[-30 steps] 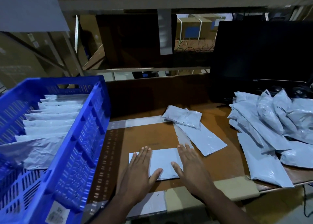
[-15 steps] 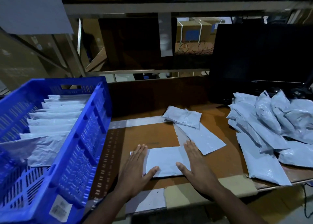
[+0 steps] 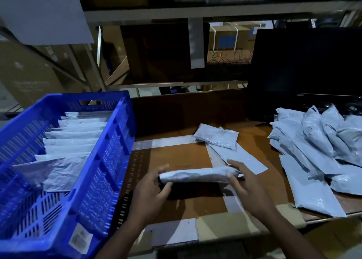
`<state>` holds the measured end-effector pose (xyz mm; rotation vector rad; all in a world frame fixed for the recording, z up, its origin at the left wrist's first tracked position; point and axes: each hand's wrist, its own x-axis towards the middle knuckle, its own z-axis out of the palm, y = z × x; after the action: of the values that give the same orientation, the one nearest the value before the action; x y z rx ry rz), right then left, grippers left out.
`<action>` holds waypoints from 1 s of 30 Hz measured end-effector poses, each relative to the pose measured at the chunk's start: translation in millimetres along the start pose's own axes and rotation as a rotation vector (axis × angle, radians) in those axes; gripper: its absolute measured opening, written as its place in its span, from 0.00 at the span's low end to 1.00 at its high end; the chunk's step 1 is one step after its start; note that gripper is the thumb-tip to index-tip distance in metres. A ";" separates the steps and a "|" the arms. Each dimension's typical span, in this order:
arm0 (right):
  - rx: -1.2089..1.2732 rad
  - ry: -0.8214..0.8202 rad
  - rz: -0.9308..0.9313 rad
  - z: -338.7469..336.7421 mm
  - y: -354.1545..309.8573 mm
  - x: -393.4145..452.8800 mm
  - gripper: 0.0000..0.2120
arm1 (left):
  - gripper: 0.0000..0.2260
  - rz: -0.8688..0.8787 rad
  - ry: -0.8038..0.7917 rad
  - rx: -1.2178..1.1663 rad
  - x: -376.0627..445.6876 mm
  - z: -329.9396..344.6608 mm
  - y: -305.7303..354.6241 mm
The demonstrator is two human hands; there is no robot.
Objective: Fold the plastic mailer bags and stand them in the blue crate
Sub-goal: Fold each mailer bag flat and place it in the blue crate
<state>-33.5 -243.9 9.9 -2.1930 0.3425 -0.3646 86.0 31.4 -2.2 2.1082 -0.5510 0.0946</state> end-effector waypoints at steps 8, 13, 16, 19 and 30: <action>-0.506 0.048 0.106 16.4 4.2 30.5 0.23 | 0.32 -0.176 -0.061 0.254 12.3 13.8 -1.7; -0.628 0.082 -0.186 41.3 -0.7 29.5 0.20 | 0.26 0.026 -0.040 0.391 11.1 23.1 3.2; -0.701 -0.031 -0.330 62.6 -2.0 34.1 0.23 | 0.30 0.134 -0.296 0.494 16.4 39.7 4.3; -0.760 -0.105 -0.355 78.2 6.8 15.7 0.30 | 0.38 0.236 -0.424 0.617 5.5 53.5 -9.0; -0.810 -0.139 -0.306 84.6 15.3 -3.8 0.25 | 0.29 0.267 -0.375 0.669 -12.8 61.5 -18.2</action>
<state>-6.9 -190.7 -52.3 -3.0635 0.0694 -0.2561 73.5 -5.3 -54.9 2.7072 -1.1501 0.0359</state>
